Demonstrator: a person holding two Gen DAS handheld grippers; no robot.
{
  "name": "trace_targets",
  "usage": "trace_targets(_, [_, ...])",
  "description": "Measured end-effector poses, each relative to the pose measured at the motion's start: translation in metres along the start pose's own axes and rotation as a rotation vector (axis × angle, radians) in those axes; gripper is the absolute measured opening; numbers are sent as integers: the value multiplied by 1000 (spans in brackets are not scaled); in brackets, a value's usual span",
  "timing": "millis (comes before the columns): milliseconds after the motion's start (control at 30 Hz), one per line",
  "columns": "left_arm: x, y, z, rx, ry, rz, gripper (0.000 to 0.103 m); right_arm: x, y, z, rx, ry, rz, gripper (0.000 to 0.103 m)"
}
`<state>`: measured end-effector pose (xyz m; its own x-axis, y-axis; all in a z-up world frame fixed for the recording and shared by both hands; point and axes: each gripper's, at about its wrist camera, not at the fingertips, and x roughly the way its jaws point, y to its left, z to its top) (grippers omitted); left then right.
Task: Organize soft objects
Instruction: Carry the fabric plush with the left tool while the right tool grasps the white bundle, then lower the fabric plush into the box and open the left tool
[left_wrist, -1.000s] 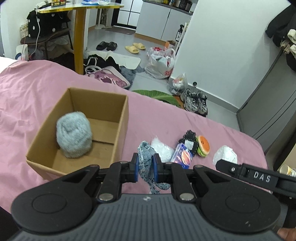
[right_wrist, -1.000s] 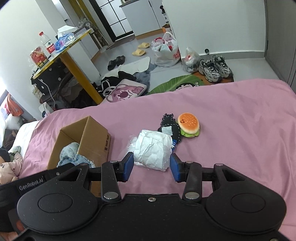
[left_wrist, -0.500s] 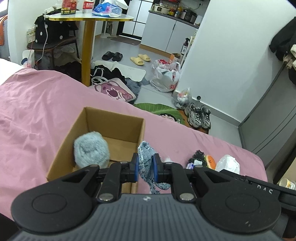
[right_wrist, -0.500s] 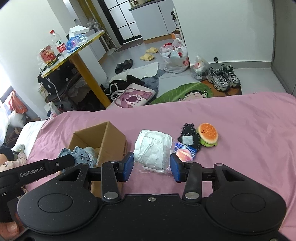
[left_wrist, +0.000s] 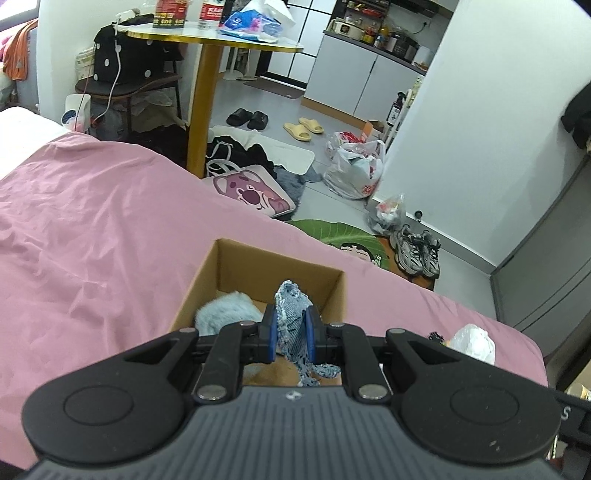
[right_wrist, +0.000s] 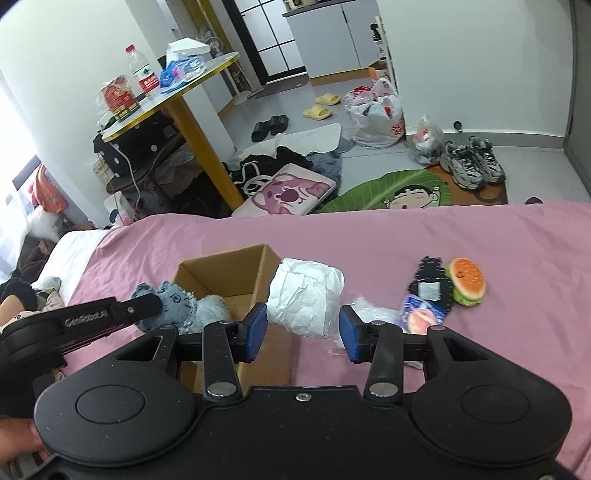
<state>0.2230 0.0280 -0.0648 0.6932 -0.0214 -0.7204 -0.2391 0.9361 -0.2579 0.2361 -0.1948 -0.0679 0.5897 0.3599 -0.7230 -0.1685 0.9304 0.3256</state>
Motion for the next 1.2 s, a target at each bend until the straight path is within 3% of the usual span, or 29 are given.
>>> trace_targets(567, [42,33,26,-53,35,1,14,37,46,10,-51,40,14,42])
trace_targets(933, [71,44,32,-74,87,-18,15,57,60,11,-64,68,7,42])
trace_targets(1200, [71,51,36,-97,87,-11,18,67,57,12,-33,86,5,42])
